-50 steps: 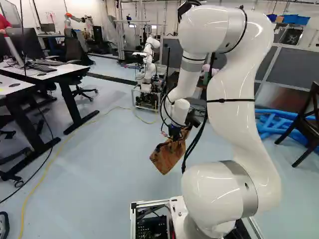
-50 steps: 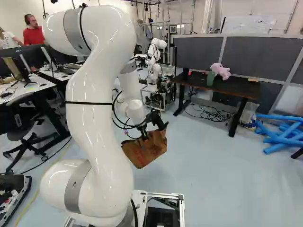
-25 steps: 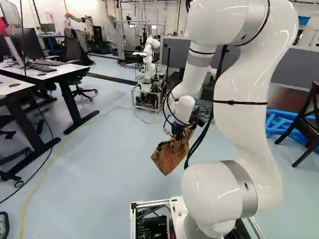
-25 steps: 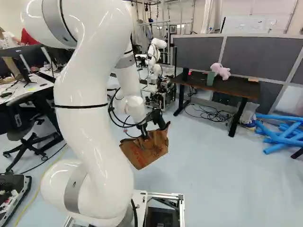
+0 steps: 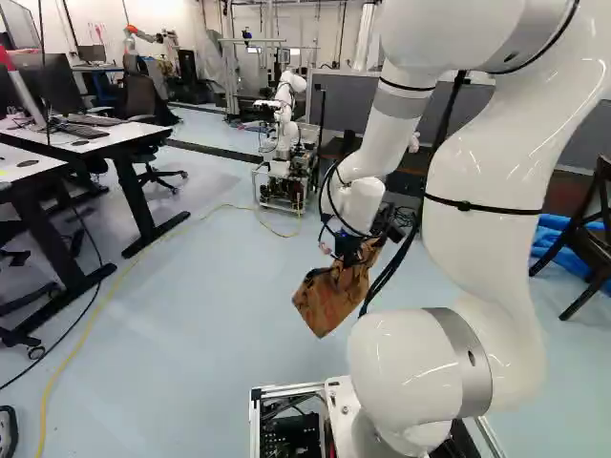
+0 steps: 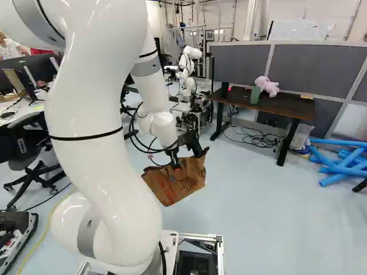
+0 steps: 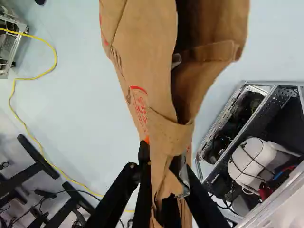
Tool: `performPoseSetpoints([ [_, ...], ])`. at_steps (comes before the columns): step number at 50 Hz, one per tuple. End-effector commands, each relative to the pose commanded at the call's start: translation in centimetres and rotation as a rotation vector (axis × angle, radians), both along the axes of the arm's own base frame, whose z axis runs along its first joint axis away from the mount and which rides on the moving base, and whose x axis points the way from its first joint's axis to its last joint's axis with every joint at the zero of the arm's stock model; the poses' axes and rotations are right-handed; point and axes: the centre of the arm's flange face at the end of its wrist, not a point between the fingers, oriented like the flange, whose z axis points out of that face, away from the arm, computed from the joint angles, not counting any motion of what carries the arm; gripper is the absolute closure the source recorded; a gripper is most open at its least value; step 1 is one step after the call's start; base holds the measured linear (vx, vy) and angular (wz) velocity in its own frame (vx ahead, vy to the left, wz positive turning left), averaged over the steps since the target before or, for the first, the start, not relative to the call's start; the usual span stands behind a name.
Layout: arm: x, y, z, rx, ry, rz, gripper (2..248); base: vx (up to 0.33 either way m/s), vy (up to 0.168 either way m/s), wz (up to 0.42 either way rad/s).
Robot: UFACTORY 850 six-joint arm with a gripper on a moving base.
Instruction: Pick up the bag on the ground and place it on the table
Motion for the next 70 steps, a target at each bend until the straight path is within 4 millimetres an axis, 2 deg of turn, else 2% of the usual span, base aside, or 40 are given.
performPoseSetpoints([
  [21,-2.4,-0.7,2.7,0.016,-0.011,-0.046,229,0.0,0.0,0.0],
  [37,-3.6,-0.5,4.8,0.031,-0.005,-0.045,229,0.0,0.0,0.0],
  [48,-3.4,-0.3,6.2,0.042,0.0,-0.037,229,0.0,0.0,0.0],
  [70,-2.0,0.1,9.2,0.063,0.011,-0.015,229,0.0,0.0,0.0],
])
